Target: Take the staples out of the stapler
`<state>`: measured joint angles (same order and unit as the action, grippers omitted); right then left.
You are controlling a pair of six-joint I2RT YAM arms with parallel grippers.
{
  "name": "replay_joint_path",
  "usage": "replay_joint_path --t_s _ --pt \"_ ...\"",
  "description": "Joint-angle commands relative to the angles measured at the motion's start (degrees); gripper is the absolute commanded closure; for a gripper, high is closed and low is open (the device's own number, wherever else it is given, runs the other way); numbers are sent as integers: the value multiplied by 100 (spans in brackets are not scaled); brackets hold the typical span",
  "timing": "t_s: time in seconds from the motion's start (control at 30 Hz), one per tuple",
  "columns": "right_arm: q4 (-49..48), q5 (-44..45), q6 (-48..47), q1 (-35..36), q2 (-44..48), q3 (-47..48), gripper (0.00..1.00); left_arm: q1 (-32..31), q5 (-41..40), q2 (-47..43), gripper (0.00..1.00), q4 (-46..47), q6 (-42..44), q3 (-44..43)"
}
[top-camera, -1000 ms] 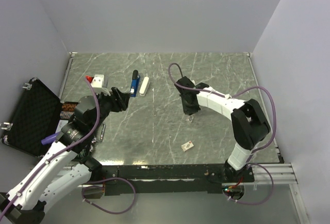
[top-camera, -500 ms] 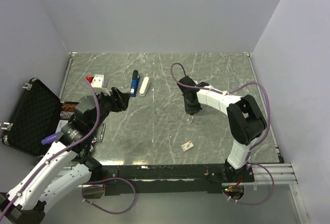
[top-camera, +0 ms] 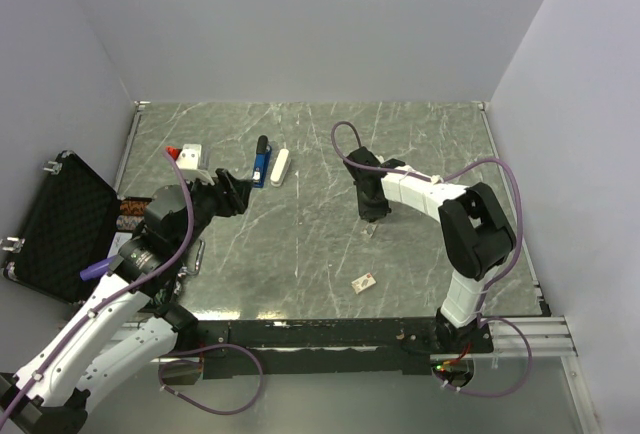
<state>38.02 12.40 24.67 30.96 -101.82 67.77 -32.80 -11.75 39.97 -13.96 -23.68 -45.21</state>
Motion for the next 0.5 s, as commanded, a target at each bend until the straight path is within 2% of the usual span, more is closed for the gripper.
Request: replay_joint_path --t_s 0.0,0.1,0.23,0.47 --pt "-93 8 109 -37 -31 0 73 36 111 -15 39 279 -75 -32" --pt "-84 -10 126 -38 13 -53 71 36 120 -24 39 279 -75 -32" --pt "-76 -10 144 -37 31 -53 61 45 138 -24 39 288 -75 -32" --pt "-5 25 118 -46 83 52 58 54 138 -24 39 288 -75 -32"
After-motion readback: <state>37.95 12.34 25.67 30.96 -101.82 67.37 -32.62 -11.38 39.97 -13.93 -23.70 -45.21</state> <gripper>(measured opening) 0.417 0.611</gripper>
